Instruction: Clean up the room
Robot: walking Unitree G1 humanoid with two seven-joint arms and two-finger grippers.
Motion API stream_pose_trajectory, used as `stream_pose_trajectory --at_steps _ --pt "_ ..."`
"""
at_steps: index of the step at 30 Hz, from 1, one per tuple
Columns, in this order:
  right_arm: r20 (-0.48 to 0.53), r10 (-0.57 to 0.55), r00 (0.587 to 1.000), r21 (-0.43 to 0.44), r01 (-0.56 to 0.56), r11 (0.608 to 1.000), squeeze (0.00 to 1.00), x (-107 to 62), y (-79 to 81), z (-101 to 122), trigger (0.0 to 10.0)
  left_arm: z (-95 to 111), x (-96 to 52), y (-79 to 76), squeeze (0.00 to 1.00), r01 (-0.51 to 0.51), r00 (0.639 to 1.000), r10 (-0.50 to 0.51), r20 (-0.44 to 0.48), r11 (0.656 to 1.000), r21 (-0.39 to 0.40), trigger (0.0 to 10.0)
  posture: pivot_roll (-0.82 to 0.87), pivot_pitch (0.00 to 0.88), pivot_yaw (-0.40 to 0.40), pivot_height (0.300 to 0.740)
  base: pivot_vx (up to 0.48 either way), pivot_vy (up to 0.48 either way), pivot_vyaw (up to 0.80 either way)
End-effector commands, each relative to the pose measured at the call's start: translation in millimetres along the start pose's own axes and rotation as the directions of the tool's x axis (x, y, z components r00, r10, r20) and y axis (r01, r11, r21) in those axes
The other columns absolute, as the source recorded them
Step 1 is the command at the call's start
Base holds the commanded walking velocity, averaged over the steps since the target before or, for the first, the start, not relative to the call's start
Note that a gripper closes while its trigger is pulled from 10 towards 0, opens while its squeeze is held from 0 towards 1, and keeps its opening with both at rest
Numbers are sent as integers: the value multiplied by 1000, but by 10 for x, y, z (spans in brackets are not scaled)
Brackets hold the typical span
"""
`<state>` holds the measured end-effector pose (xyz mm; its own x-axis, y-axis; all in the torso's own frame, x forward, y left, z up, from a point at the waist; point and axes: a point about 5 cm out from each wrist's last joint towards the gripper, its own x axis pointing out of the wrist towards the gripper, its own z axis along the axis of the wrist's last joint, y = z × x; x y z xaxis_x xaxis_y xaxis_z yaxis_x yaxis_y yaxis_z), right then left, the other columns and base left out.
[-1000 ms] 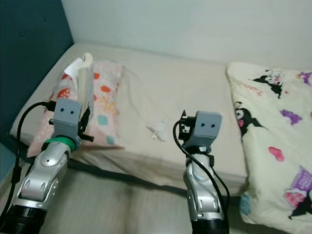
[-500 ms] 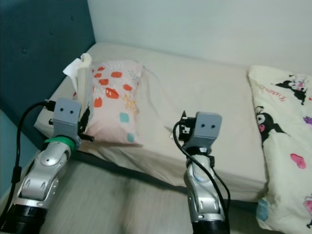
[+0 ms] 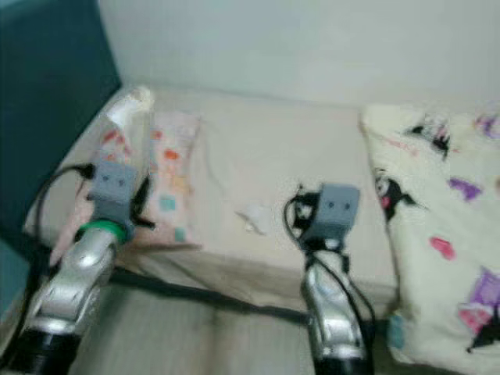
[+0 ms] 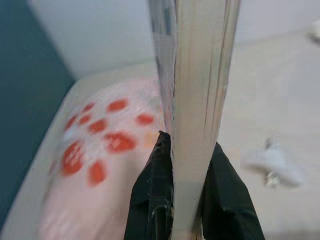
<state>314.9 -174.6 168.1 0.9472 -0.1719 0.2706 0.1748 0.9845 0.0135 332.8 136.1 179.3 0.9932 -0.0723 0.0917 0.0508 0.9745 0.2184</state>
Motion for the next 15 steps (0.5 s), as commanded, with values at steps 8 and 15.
stream_pose_trajectory --at_steps 8,15 --pt "-29 9 1000 -9 -9 1000 0 -32 37 -56 10000 -39 -37 -8 0 31 999 -32 11 998 61 10000 -67 92 66 740 0 0 0" --pt "-21 21 1000 -5 -21 1000 0 -32 70 -45 10000 12 -49 -19 0 62 997 -63 45 998 27 10000 -62 92 65 740 111 0 0"
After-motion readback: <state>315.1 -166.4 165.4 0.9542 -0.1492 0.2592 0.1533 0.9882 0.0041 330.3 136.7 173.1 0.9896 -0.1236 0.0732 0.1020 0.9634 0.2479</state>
